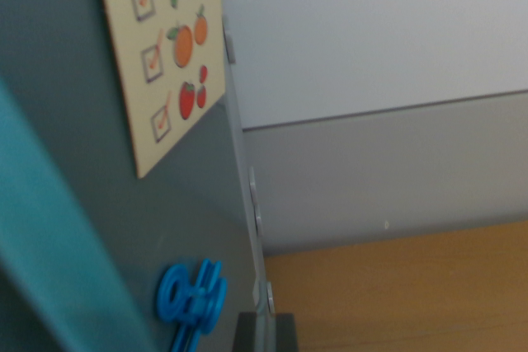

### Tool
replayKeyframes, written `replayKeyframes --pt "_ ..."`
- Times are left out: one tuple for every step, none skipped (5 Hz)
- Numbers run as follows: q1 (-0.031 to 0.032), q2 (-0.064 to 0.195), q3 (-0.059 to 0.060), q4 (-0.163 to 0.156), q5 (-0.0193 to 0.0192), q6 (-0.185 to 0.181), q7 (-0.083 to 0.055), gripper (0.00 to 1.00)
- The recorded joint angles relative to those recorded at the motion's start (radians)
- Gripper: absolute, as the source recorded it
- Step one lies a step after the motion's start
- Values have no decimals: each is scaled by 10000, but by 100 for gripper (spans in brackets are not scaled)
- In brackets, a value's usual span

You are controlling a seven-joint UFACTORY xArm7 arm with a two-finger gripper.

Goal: Close fridge door

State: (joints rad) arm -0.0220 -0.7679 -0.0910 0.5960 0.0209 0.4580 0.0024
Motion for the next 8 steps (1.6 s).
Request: replayKeyframes --pt "0 662 18 356 0 0 0 100" --pt "0 662 18 356 0 0 0 100" --pt "8 1157 188 653 0 -1 0 100" --pt "8 1157 188 653 0 -1 0 100" --pt "9 1490 588 916 0 -1 0 100" --pt "9 1490 588 916 0 -1 0 100" --pt "9 1784 1009 1236 0 -1 0 100" --pt "9 1784 1009 1236 0 -1 0 100"
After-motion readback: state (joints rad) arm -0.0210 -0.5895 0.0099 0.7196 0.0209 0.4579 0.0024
